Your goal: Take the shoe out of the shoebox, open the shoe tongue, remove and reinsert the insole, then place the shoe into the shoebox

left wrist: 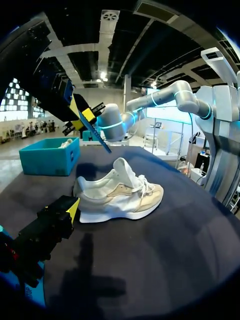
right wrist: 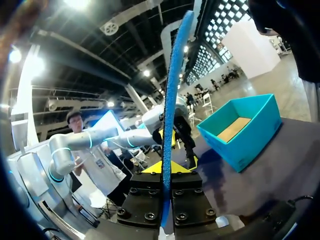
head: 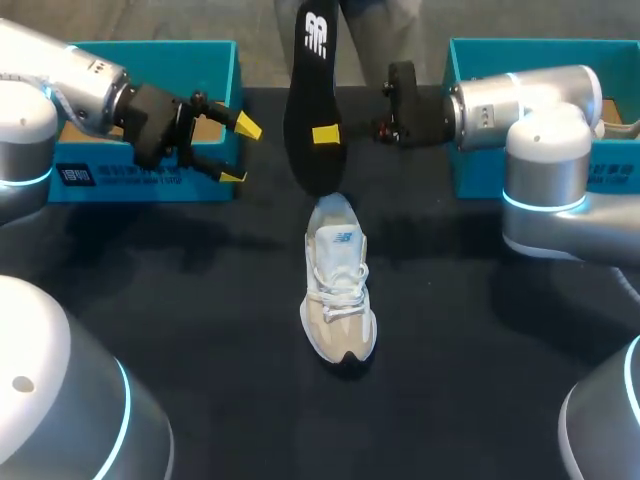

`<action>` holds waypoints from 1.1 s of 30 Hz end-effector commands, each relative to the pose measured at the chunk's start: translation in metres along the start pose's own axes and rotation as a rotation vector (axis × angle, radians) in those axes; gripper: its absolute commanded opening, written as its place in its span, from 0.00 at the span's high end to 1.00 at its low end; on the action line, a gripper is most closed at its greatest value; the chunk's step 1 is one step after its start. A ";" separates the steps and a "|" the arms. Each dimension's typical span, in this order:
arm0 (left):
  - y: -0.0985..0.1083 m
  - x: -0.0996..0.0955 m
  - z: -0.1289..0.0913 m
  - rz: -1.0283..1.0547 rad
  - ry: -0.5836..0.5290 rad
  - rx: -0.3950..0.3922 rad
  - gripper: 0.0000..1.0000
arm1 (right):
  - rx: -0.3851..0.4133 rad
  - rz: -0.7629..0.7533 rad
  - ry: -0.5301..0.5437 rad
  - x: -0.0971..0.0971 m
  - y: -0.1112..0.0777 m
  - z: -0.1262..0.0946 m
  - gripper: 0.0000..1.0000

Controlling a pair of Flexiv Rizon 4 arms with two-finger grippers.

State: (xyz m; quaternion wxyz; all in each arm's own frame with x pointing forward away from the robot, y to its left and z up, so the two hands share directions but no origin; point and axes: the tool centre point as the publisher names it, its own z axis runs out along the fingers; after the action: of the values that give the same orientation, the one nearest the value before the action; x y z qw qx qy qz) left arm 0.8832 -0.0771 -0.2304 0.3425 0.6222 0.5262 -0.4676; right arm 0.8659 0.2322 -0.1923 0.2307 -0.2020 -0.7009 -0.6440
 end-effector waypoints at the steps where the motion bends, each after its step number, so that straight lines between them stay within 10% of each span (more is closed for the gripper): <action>1: 0.001 0.000 0.001 0.001 0.000 0.000 0.00 | 0.000 0.000 -0.003 0.000 0.000 0.002 1.00; 33: 0.029 0.029 0.012 -0.215 0.011 0.026 0.00 | 0.094 -0.096 -0.018 -0.029 -0.003 -0.008 1.00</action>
State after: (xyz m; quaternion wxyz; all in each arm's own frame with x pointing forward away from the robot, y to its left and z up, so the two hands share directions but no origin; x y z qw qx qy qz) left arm 0.9014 -0.0788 -0.2610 0.2852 0.5703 0.5841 -0.5021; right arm 0.8798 0.2251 -0.2078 0.1946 -0.1726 -0.7362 -0.6247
